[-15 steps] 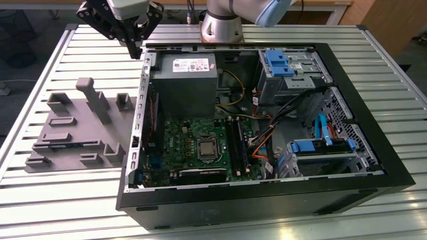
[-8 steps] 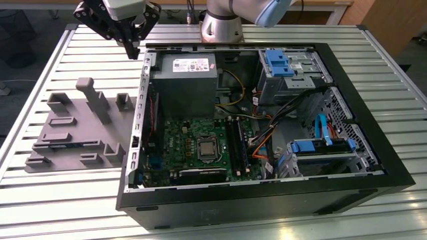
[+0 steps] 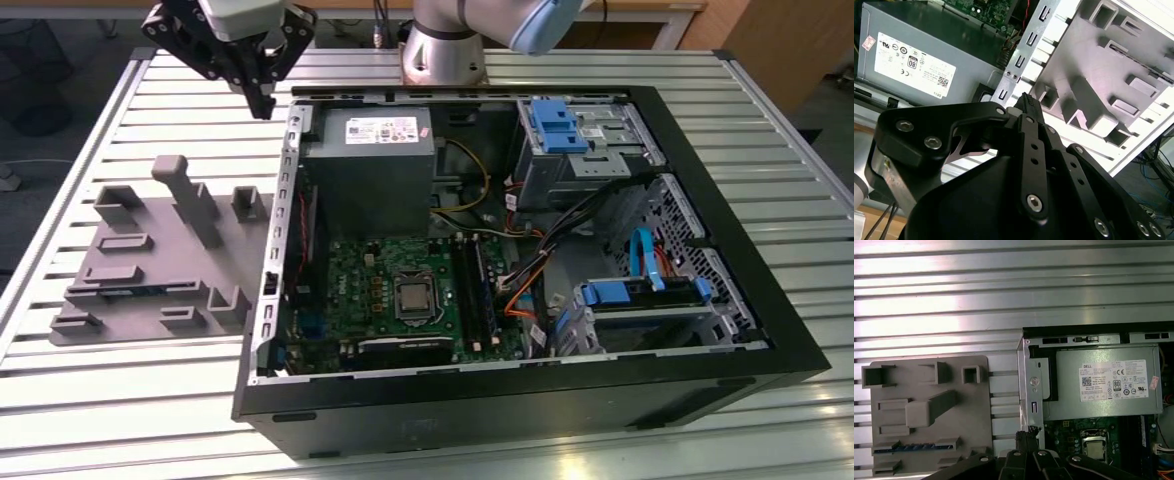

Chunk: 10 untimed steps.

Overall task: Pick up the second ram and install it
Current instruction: 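Reach for the second ram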

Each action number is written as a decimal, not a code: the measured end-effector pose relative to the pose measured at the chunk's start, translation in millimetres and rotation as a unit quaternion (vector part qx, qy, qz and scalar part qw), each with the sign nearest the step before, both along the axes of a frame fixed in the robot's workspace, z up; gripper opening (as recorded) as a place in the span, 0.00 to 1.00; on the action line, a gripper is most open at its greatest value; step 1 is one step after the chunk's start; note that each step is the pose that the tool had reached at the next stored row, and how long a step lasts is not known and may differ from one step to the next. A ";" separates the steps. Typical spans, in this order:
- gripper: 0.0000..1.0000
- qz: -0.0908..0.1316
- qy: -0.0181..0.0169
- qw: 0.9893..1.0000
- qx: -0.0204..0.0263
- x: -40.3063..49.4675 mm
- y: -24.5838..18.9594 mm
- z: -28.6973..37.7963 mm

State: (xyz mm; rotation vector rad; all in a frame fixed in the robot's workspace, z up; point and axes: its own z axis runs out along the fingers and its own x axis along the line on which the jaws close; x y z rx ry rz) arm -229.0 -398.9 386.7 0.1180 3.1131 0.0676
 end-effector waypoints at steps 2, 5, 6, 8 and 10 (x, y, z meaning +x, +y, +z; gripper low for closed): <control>0.11 0.000 0.000 1.000 0.000 -0.9 0.0 -0.2; 0.11 0.000 0.000 1.000 0.000 -2.4 0.0 -0.3; 0.11 0.000 0.000 1.000 0.000 -2.8 0.0 -0.4; 0.11 0.000 0.000 1.000 0.000 -3.8 0.0 -0.5; 0.11 0.000 0.000 1.000 0.000 -4.6 0.0 -0.6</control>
